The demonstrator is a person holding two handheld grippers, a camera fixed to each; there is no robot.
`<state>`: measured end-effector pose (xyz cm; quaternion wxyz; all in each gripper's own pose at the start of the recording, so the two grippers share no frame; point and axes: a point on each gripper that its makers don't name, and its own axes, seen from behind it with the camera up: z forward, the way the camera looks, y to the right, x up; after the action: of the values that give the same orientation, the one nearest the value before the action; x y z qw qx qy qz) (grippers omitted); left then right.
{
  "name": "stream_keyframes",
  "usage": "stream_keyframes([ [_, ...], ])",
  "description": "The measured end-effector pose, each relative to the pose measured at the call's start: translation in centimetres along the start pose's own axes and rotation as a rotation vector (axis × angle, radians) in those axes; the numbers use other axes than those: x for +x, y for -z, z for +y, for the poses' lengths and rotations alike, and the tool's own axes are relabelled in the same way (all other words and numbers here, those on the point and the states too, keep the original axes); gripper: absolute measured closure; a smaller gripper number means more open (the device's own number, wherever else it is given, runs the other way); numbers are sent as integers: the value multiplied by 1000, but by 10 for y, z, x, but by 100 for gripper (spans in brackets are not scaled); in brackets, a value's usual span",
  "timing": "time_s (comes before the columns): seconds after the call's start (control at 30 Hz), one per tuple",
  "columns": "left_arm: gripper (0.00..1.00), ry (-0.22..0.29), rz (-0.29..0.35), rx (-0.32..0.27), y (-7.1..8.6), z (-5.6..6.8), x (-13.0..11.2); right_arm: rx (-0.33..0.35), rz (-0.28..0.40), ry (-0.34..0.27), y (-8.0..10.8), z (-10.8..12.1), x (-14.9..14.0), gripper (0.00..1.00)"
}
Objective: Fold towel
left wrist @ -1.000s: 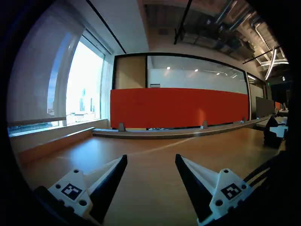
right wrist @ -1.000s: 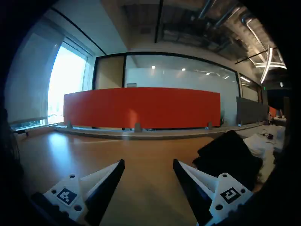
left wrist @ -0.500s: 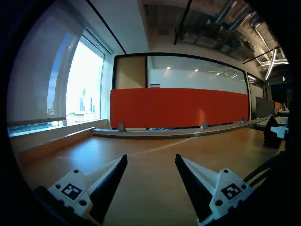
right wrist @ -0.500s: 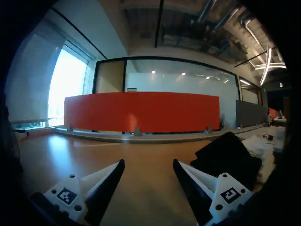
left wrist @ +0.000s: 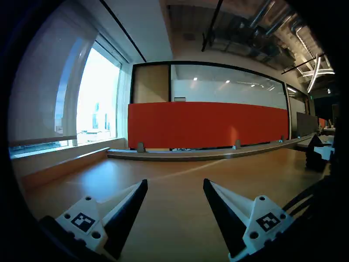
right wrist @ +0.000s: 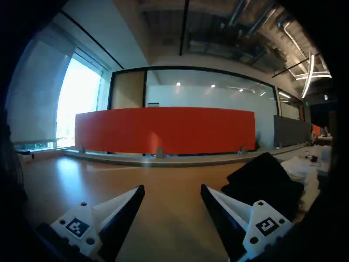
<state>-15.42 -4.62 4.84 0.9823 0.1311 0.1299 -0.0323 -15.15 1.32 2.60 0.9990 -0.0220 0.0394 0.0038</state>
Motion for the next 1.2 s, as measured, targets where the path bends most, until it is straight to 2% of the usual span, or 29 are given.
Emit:
stream_keyframes([
  [1.2, 6, -1, -4, 0, 3, -2, 10, 0, 0, -1, -1, 1, -1, 0],
])
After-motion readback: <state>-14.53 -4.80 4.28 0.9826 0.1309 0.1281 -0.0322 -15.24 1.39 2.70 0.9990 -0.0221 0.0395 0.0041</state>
